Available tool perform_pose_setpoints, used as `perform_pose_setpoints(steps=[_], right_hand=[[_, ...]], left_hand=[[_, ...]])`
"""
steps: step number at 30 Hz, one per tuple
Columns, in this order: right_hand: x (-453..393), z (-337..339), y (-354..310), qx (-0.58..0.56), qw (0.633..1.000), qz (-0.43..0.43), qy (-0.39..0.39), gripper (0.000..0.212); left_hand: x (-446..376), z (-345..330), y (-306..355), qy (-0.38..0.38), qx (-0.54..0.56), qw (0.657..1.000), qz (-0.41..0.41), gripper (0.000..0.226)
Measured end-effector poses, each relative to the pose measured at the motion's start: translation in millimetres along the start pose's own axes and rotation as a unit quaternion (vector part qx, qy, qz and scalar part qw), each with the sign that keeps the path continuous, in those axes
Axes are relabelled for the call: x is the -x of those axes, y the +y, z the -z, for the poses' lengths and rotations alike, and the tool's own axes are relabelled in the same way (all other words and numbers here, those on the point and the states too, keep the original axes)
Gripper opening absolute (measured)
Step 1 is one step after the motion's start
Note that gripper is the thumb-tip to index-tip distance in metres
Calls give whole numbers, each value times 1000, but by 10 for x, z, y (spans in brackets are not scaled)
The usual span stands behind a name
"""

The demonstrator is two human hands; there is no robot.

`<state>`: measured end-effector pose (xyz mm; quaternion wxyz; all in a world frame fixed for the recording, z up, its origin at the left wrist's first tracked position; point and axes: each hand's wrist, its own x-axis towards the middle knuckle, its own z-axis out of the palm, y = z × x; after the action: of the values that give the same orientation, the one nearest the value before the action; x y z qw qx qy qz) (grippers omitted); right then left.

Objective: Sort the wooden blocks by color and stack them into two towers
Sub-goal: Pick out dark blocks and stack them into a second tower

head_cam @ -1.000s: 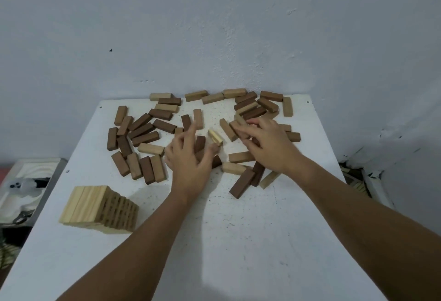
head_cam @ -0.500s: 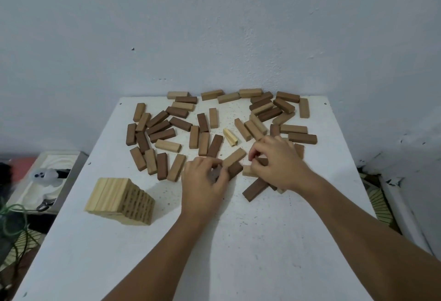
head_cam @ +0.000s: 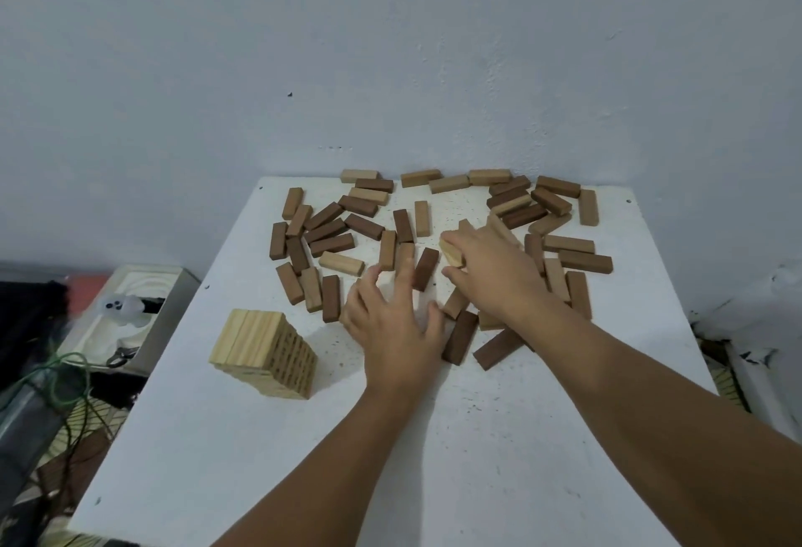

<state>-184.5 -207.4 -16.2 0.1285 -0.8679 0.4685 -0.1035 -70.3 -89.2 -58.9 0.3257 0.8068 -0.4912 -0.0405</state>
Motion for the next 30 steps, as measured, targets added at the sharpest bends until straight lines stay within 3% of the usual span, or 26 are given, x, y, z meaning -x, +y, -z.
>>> perform_pose_setpoints(steps=[3,5,9,12,16,19,21,25,30], right_hand=[[17,-10,-56,15,1000,-19,12,27],[28,2,-64,12,1000,-23,16,24],[-32,-68,17,3,999,-42,13,21],[-88,-132,57,-25,998,-63,17,23],[-159,-83,30,-92,990,-83,64,29],[-254,-62,-51,-129,984,-76,100,18],[-321,-43,-156,-146,982,-58,109,23],[-355,-82,-400,-138,989,-4,59,39],[-389,-381,-562,-144,989,30,27,35]], left_hand=[[-45,-29,24,-46,-61,995,65,81],[-131,-36,43,-103,-91,986,92,85],[-290,27,123,-134,10,988,73,60],[-424,81,198,-93,93,984,118,43],[-692,292,604,-41,151,973,170,39],[-1088,581,947,-77,155,977,128,39],[-1471,815,1030,-127,138,980,74,37],[-2045,1372,622,-167,124,978,-3,23],[-2118,1552,-600,-266,40,962,55,25]])
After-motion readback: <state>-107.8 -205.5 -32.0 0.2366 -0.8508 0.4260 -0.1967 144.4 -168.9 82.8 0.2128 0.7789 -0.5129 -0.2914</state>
